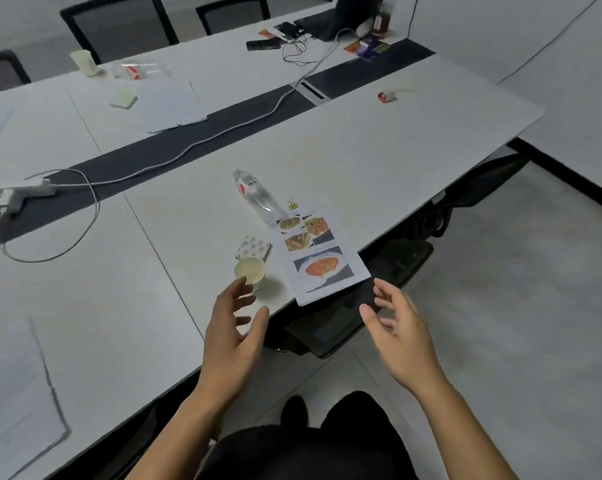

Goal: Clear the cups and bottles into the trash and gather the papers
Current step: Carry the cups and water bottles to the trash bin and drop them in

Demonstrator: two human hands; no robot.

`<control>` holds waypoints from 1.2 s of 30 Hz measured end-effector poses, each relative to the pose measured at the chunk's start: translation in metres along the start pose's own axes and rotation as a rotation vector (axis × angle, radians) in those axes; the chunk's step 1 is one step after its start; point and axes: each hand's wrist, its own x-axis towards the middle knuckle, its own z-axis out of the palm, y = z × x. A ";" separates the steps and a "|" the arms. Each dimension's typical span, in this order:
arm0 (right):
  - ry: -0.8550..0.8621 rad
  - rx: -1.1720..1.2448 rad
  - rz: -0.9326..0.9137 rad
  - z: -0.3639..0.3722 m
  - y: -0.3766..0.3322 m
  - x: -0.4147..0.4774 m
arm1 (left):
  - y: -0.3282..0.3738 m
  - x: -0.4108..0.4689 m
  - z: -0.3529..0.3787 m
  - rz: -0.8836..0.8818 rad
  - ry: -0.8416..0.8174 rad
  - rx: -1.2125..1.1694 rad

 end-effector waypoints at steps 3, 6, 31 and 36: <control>-0.110 -0.020 -0.051 0.005 -0.008 0.073 | 0.002 0.047 0.019 -0.040 0.071 0.025; -0.271 -0.098 -0.067 0.018 -0.005 0.144 | -0.012 0.080 0.043 -0.154 0.177 0.036; -0.689 -0.668 -0.189 0.220 -0.045 0.433 | -0.057 0.175 0.140 -0.807 0.915 0.156; -0.780 -0.288 0.027 0.168 -0.064 0.399 | -0.006 0.138 0.116 -0.703 1.019 0.083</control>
